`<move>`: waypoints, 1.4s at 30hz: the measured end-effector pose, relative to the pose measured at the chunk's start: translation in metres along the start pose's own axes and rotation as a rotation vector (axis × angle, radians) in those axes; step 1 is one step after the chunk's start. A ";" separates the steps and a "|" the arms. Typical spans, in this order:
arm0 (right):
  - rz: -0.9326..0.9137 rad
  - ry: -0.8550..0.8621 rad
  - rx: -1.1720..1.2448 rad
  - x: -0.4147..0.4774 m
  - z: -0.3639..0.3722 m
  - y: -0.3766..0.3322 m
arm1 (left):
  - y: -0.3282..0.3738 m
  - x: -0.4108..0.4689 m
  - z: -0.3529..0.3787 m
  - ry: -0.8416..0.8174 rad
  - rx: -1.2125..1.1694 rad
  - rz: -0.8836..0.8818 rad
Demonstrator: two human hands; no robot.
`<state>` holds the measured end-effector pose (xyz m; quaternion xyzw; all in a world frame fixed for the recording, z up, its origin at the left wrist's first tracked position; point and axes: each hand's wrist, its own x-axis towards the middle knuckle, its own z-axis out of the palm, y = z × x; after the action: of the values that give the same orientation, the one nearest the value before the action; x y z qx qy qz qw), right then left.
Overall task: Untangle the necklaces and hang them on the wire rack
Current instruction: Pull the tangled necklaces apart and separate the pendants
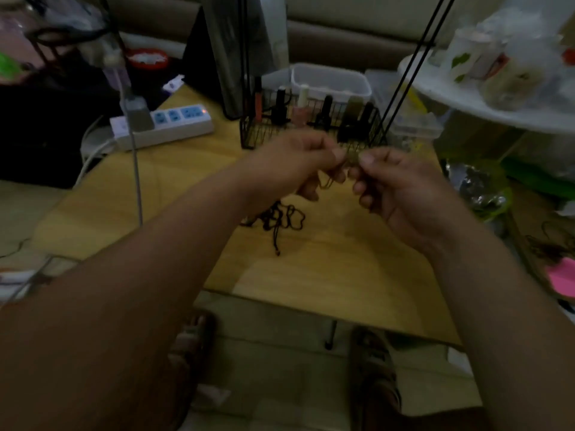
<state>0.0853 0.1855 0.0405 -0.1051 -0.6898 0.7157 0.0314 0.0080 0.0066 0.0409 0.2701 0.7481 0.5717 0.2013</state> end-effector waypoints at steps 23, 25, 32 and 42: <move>-0.160 -0.016 -0.271 0.010 -0.006 0.004 | -0.003 0.005 -0.009 -0.035 0.247 0.127; -0.151 -0.027 -0.294 0.010 -0.009 0.004 | -0.002 0.005 -0.008 -0.054 0.239 0.103; -0.076 0.013 -0.200 0.008 -0.005 0.000 | 0.001 0.003 -0.003 -0.017 0.113 0.072; -0.130 0.002 -0.263 0.002 -0.018 -0.001 | -0.005 0.006 0.012 0.006 0.146 0.117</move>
<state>0.0873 0.2037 0.0407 -0.0641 -0.7831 0.6153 0.0643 0.0097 0.0189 0.0330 0.3256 0.7714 0.5273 0.1447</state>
